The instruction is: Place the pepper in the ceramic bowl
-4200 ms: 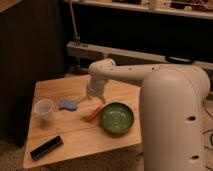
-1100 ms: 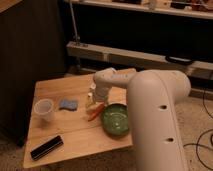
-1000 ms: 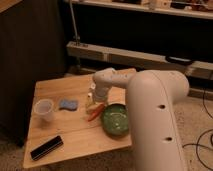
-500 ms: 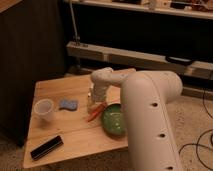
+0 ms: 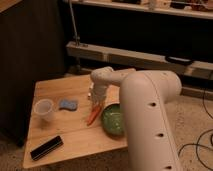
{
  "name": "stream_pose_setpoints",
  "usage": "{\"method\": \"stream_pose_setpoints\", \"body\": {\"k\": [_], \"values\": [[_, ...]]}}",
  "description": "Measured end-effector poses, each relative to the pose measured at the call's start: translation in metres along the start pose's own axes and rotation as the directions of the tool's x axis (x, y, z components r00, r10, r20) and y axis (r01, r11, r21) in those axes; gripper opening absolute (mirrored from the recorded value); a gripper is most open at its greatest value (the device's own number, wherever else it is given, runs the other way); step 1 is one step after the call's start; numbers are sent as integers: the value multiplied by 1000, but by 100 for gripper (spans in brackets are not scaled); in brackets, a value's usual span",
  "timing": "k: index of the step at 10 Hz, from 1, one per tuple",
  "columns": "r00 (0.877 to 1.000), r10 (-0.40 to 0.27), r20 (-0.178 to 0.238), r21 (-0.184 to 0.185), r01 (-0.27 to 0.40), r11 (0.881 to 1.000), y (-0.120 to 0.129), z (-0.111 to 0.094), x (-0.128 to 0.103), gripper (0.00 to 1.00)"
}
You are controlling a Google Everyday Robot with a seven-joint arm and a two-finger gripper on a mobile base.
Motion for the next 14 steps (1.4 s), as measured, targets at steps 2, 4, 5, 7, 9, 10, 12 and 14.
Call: {"method": "stream_pose_setpoints", "body": {"k": [2, 4, 5, 7, 9, 10, 12, 14], "values": [[996, 63, -67, 21, -62, 998, 4, -3, 0, 0], [995, 73, -68, 16, -72, 997, 9, -20, -5, 0], [995, 79, -66, 9, -78, 997, 8, -34, -6, 0], [996, 62, -60, -7, -63, 998, 19, -74, -6, 0], [998, 52, -47, -18, -53, 998, 24, -112, -1, 0], [998, 49, -35, -28, -50, 998, 25, -135, 7, 0], [998, 54, -26, -40, -55, 998, 12, -159, 29, 0], [998, 60, -11, -52, -61, 997, -6, -176, 60, 0]]}}
